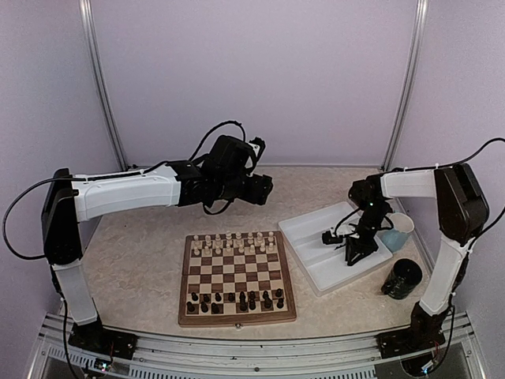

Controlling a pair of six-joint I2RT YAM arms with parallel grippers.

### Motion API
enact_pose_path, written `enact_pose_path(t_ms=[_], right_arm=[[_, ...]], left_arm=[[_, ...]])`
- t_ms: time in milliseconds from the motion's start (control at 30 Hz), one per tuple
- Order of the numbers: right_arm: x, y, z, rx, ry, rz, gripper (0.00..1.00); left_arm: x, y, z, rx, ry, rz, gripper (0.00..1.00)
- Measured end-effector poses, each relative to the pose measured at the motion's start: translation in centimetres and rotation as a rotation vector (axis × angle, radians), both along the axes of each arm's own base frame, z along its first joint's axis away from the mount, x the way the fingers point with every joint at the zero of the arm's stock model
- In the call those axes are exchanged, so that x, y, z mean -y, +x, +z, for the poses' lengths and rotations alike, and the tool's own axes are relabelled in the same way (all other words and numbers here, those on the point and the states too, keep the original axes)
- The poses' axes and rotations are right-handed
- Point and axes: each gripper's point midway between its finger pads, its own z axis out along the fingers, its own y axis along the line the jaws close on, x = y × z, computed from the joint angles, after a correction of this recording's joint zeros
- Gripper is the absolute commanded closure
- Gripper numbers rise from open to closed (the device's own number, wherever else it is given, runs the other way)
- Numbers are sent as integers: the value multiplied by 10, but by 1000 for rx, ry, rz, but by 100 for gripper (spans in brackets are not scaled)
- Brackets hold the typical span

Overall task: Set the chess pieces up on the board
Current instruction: Pick up the king from the storage box.

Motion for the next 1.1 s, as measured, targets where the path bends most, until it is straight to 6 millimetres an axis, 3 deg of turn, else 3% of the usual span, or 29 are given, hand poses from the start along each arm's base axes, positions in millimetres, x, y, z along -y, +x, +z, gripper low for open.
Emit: enact_pose_path(t_ms=[133,300,367,433,633,767,900,1100], right_arm=[[8,29,17,48,15,-78,80],[-2,91,53,160,85,-148,80],[3,110,55,178,92,-183,80],[8,116,48,168,78,-203,80],[22,107,11,71,-17,-197,80],[21,93,0,21,-49,-157,80],[2,69,-8,-21,-63,-68,81],[-51,40,-6,-59,-19,70,81]], left_arm=[[-1,-1,-3,-13,-2,-19,27],[-2,0,-7,-36,-10,-37,28],[-4,0,-8,-42,-12,-41,28],[-6,0,-10,-48,-10,-42,28],[-12,-3,-18,-67,-4,-43,28],[-16,-1,-21,-77,-5,-34,28],[-21,1,-26,-89,-5,-20,28],[-24,3,-28,-98,-12,-12,28]])
